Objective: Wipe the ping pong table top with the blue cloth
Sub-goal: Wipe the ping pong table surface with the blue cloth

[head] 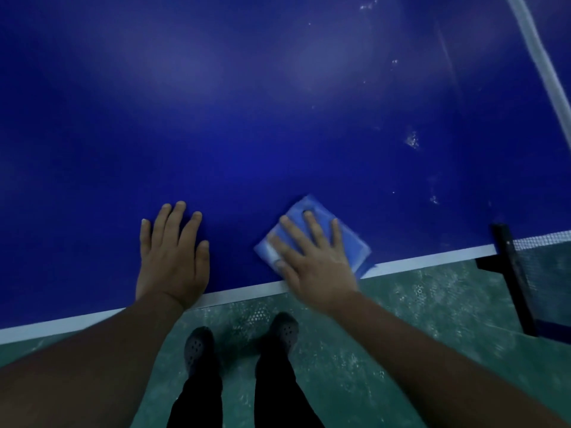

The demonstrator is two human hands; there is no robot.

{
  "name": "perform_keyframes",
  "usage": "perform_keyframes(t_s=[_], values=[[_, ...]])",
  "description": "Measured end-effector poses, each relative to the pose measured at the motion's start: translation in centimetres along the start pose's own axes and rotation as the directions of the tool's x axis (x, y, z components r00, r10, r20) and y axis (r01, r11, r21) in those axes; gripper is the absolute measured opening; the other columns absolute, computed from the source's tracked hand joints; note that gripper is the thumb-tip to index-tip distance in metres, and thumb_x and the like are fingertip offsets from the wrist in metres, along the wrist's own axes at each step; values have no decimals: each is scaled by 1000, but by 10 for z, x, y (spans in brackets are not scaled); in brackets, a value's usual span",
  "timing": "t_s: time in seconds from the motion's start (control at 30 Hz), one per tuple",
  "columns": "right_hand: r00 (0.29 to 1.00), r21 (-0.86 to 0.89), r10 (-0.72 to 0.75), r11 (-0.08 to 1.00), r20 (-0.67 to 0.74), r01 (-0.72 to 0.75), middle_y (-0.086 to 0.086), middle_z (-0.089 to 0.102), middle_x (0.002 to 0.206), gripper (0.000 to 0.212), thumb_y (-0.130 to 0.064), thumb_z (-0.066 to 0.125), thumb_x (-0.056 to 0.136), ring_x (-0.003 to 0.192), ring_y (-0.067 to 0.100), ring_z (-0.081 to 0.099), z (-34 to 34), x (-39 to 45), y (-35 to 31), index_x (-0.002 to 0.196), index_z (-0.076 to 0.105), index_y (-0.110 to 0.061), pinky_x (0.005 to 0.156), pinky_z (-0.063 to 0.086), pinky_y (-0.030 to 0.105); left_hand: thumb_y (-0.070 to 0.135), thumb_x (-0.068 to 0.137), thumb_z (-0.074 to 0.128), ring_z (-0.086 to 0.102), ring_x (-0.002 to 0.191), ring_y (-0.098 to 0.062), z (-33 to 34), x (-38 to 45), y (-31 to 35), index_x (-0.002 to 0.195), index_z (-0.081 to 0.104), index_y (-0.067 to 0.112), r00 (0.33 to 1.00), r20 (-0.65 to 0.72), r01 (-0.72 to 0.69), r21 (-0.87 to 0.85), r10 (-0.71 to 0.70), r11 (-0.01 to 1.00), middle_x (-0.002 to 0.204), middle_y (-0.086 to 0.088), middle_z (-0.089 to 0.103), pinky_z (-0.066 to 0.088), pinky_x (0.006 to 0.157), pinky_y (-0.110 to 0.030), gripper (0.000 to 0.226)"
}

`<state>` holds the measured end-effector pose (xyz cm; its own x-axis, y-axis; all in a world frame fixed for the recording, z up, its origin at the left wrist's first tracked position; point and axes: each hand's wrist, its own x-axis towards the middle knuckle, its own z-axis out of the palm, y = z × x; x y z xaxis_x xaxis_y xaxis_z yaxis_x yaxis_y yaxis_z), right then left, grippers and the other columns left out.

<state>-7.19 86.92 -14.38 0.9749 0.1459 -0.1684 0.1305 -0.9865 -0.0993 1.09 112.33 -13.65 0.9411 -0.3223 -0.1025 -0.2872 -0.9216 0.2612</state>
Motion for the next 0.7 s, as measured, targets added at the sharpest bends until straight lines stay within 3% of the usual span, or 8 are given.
perform_keyframes(t_s=[0.1, 0.2, 0.3, 0.4, 0.47, 0.53, 0.63, 0.7], values=[[953, -39, 302, 953, 11, -301, -5, 12, 167, 60, -55, 15, 99, 154, 33, 3, -13, -1, 87, 157, 21, -38, 118, 3, 64, 42, 98, 21, 12, 151, -28, 0, -1, 0, 147, 42, 9, 1000, 9, 9, 0, -9, 1000, 160, -13, 26, 3, 122, -53, 62], [763, 121, 647, 756, 15, -643, -7, 2, 168, 62, -57, 8, 99, 154, 29, -6, -33, 8, 145, 158, 12, -40, 119, -3, 64, 42, 99, 22, 11, 151, -28, -1, -1, 1, 147, 41, 9, 1000, 5, 11, 6, -11, 1000, 160, -13, 25, 2, 122, -52, 62], [699, 161, 715, 690, -3, -706, -5, 4, 168, 56, -52, 17, 104, 154, 33, -4, -32, 28, 108, 158, 15, -38, 117, 0, 68, 42, 98, 22, 12, 151, -28, -1, 0, 1, 146, 42, 9, 1000, 1, 11, 6, -11, 1000, 160, -13, 26, 2, 122, -53, 62], [964, 38, 261, 965, -53, -259, -1, 18, 166, 52, -50, 24, 105, 153, 37, 9, -11, 16, 35, 155, 28, -37, 116, 7, 69, 43, 97, 21, 11, 151, -28, -2, -1, 3, 148, 41, 9, 1000, 12, 20, 33, -20, 999, 160, -13, 25, 3, 122, -54, 64], [984, -6, -177, 984, -1, 177, -1, 29, 163, 50, -52, 28, 105, 151, 37, 18, -12, 13, 38, 151, 40, -37, 115, 11, 68, 44, 97, 20, 9, 152, -28, -1, -1, 4, 149, 38, 10, 1000, 23, 18, 51, -19, 999, 161, -13, 24, 2, 122, -54, 65], [946, -80, -323, 942, 37, 325, 1, 32, 161, 53, -53, 26, 102, 150, 38, 22, -24, 33, 80, 150, 42, -36, 115, 10, 68, 44, 97, 20, 9, 151, -29, 0, 0, 3, 149, 38, 10, 1000, 25, 8, 48, -10, 999, 161, -13, 24, 3, 122, -54, 64], [994, -11, 111, 994, -17, -111, -4, 17, 166, 57, -56, 15, 101, 154, 32, 6, -40, 68, 139, 155, 23, -41, 119, 1, 64, 44, 97, 20, 11, 151, -30, -1, -1, 2, 148, 39, 9, 1000, 17, 17, 42, -17, 999, 160, -14, 25, 4, 122, -55, 65], [911, 94, 407, 911, -68, -401, -6, 12, 167, 54, -53, 19, 105, 154, 30, 2, -39, 76, 130, 157, 22, -39, 118, 1, 65, 44, 97, 19, 12, 151, -30, -2, 0, 3, 148, 40, 9, 1000, 21, 17, 29, -18, 999, 160, -14, 25, 4, 122, -55, 66]])
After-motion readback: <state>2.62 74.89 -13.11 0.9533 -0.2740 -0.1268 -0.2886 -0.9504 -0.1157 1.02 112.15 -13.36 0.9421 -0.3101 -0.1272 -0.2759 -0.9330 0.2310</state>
